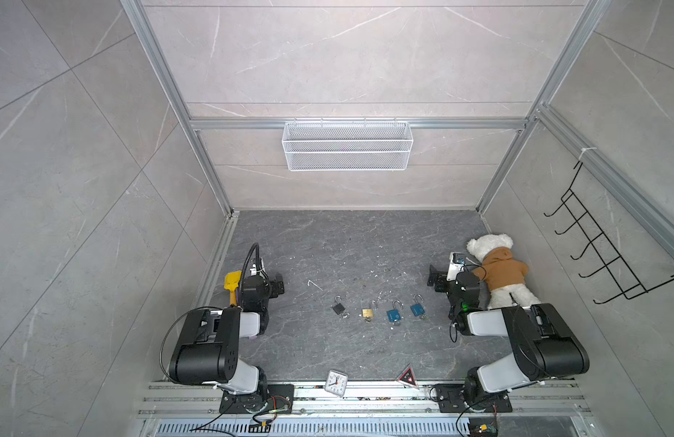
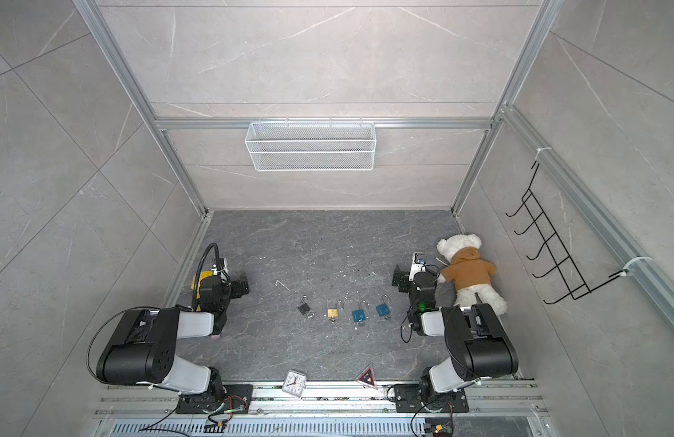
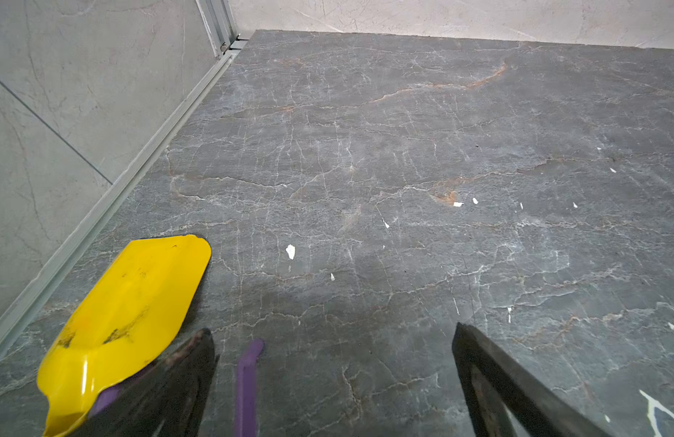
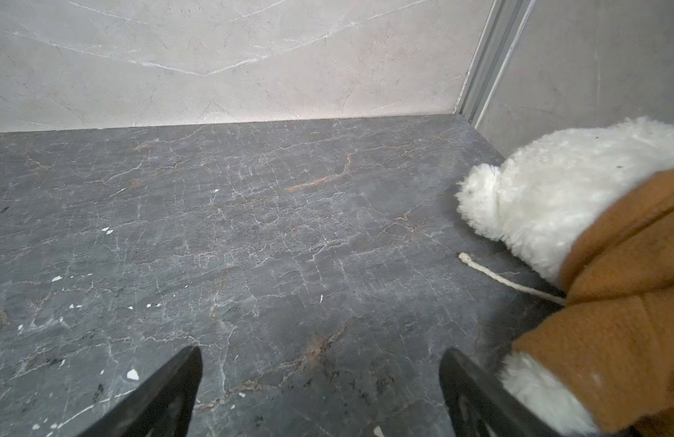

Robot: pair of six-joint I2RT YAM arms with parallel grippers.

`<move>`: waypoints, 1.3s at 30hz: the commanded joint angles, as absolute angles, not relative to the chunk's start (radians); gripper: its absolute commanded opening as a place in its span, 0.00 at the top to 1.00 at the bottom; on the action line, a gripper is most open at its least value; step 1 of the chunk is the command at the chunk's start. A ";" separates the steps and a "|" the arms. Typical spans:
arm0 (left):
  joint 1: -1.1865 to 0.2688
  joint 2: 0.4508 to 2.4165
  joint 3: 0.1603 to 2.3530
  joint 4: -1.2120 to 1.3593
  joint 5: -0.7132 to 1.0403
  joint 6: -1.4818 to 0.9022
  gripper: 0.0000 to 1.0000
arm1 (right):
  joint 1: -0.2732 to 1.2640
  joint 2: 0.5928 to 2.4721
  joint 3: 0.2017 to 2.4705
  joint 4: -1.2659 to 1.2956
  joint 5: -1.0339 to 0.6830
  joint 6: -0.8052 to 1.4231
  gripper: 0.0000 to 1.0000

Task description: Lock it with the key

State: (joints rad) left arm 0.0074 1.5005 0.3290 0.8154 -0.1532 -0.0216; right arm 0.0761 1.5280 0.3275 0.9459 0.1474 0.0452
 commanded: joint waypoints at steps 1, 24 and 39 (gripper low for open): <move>0.015 1.496 0.356 0.846 -0.143 -0.004 0.00 | 0.072 1.525 0.339 0.948 0.138 0.038 0.00; 0.061 1.497 0.375 0.808 -0.058 -0.020 0.00 | 0.071 1.528 0.346 0.936 0.133 0.039 0.01; 0.025 1.240 0.570 0.266 -0.190 -0.152 0.00 | 0.218 1.351 0.527 0.480 0.399 0.003 0.00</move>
State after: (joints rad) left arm 0.0330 1.3590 0.5320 0.4198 -0.1474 -0.0700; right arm 0.1474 1.4281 0.4004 0.7280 0.2394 0.0204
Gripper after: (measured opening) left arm 0.999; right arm 0.997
